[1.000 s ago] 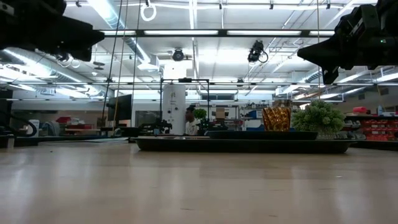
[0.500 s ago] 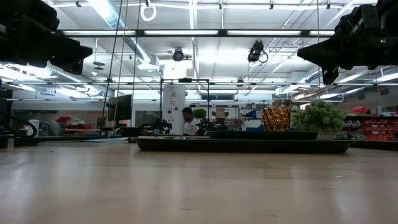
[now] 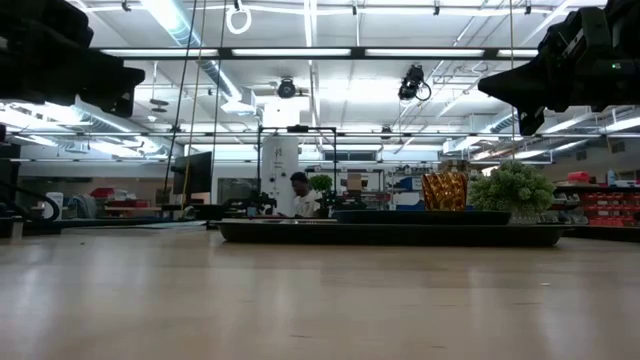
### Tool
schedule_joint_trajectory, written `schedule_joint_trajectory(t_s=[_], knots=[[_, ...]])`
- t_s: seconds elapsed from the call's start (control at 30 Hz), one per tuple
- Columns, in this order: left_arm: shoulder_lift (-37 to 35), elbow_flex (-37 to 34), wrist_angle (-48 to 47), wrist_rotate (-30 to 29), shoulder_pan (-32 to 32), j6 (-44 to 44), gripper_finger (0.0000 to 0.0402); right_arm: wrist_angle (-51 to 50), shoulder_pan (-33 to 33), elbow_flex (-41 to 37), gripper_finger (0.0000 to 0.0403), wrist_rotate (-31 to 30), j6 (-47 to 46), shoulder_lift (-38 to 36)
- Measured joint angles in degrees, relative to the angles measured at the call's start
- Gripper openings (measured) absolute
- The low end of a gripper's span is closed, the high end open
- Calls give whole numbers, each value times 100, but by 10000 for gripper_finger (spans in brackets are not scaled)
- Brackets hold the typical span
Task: Pick and place plate/cup/fork/spoon on tray
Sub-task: Return to Home Position
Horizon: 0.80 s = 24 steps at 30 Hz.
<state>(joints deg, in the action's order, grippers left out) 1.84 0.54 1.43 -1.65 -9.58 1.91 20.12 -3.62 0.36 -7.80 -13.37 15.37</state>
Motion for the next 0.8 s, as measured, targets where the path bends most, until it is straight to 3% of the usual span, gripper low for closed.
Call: schedule_joint_trajectory(t_s=[0.2,0.8], knots=[[-9,-9,494,-15,244,23,142,-2,0,0,22,1,-1,1],[-1,-11,546,-18,266,20,142,-185,0,2,22,0,-1,-2]])
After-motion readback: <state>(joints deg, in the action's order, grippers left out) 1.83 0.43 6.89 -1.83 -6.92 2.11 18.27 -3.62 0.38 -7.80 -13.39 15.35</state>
